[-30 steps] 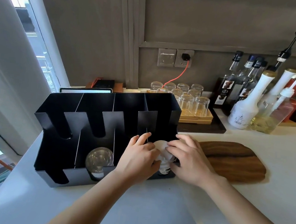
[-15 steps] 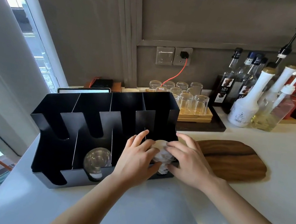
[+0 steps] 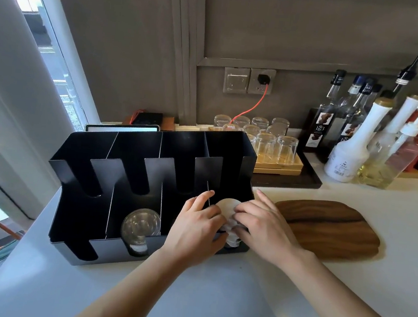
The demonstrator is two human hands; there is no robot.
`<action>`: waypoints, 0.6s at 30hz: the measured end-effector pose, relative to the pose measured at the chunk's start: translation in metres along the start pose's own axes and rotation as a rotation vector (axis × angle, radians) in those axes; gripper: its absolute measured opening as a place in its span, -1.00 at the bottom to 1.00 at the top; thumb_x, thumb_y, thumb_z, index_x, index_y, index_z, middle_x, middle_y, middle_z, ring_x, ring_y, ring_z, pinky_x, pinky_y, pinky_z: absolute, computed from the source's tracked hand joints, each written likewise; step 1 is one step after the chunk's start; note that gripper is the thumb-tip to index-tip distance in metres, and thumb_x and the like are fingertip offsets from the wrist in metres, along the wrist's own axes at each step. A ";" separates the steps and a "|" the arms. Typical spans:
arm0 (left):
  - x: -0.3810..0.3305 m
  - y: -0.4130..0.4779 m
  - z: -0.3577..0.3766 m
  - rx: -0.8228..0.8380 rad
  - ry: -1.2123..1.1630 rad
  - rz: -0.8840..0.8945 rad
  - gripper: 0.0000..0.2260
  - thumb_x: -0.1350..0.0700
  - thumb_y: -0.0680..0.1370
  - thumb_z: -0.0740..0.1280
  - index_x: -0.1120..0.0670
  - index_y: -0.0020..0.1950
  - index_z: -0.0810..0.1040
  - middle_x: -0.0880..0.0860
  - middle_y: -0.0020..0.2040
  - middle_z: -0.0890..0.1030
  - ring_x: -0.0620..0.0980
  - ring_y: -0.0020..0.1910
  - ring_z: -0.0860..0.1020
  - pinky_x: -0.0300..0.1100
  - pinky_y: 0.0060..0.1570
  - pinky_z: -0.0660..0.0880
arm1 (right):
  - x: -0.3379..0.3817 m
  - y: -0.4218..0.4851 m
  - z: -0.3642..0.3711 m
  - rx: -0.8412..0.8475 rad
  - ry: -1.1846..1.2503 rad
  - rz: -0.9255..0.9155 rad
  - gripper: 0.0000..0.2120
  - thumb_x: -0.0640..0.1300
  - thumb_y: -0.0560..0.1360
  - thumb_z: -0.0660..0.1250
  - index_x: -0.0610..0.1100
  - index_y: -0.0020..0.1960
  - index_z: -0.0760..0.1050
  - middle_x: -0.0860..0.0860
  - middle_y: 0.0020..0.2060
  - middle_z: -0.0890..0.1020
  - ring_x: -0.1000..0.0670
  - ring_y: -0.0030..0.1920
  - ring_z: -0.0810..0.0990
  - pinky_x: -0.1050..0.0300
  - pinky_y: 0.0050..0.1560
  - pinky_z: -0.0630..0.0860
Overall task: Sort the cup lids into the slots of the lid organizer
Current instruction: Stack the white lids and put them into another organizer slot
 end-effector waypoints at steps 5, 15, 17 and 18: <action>-0.001 -0.002 -0.002 0.009 0.017 0.001 -0.73 -0.08 0.48 0.31 0.02 0.05 0.67 -0.03 0.09 0.67 0.22 0.44 0.44 0.09 0.29 0.50 | 0.000 0.000 0.000 0.027 0.043 -0.005 -0.70 -0.07 0.40 0.51 -0.12 0.11 0.65 0.01 0.02 0.64 -0.01 0.11 0.55 -0.16 0.50 0.24; 0.000 -0.002 -0.005 0.041 0.025 -0.007 -0.70 -0.10 0.48 0.29 0.03 0.06 0.67 -0.02 0.09 0.67 0.22 0.44 0.45 0.08 0.28 0.50 | 0.001 0.000 -0.001 0.052 0.058 -0.023 -0.65 -0.12 0.40 0.49 -0.13 0.18 0.61 0.00 0.07 0.63 -0.03 0.16 0.53 -0.07 0.49 0.27; 0.000 -0.004 -0.004 0.046 0.028 -0.009 -0.73 -0.09 0.48 0.33 0.02 0.05 0.68 -0.03 0.09 0.67 0.22 0.44 0.44 0.08 0.27 0.50 | -0.002 -0.002 -0.004 0.037 0.058 0.008 -0.65 -0.14 0.40 0.49 -0.13 0.18 0.61 0.01 0.08 0.64 -0.02 0.17 0.53 -0.07 0.48 0.28; 0.000 -0.004 -0.004 0.048 0.034 -0.007 -0.74 -0.08 0.47 0.35 0.01 0.04 0.69 -0.04 0.08 0.67 0.21 0.44 0.44 0.08 0.27 0.50 | -0.003 -0.002 -0.004 0.038 0.048 0.012 -0.67 -0.14 0.40 0.49 -0.13 0.15 0.62 0.01 0.05 0.65 -0.02 0.18 0.52 -0.07 0.49 0.27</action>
Point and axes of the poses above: each hand's wrist, its own y-axis towards the middle knuckle, its own z-axis out of the palm, x = y × z, the point moved 3 cm from there along y, towards the middle knuckle
